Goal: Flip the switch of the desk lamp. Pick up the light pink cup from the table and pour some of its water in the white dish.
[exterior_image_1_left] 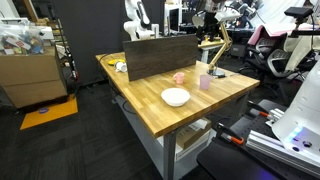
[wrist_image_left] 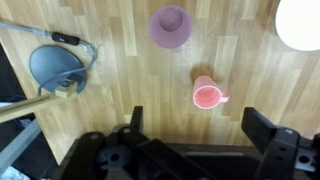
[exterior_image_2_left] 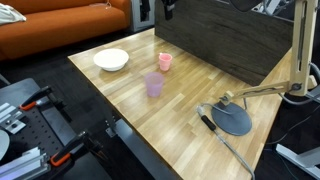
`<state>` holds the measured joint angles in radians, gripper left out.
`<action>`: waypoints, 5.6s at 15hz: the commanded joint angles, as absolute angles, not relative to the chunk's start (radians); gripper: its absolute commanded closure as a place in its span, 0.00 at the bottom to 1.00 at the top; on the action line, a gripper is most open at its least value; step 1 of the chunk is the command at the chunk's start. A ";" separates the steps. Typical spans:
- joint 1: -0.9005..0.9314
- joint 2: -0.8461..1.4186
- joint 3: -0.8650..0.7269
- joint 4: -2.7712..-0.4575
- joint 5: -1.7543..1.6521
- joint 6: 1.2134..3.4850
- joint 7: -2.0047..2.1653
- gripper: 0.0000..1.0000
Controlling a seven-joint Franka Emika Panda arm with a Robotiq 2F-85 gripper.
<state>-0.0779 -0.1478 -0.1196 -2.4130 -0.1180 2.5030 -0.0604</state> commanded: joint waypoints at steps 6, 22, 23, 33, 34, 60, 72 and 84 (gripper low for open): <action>-0.056 -0.115 -0.092 -2.375 -0.089 2.500 -0.132 0.00; 0.007 0.064 -0.002 -2.168 -0.119 2.499 -0.362 0.00; 0.007 0.066 -0.002 -2.169 -0.119 2.499 -0.357 0.00; 0.009 0.082 -0.002 -2.165 -0.158 2.536 -0.377 0.00; 0.011 0.099 0.004 -2.150 -0.154 2.547 -0.395 0.00; -0.062 0.335 0.173 -2.012 0.045 2.689 -0.674 0.00; -0.053 0.347 0.157 -2.005 0.008 2.689 -0.677 0.00; -0.051 0.370 0.062 -2.007 -0.303 2.615 -0.794 0.00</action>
<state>-0.0556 0.3702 0.0664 -2.0083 -0.3060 2.6176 -0.7929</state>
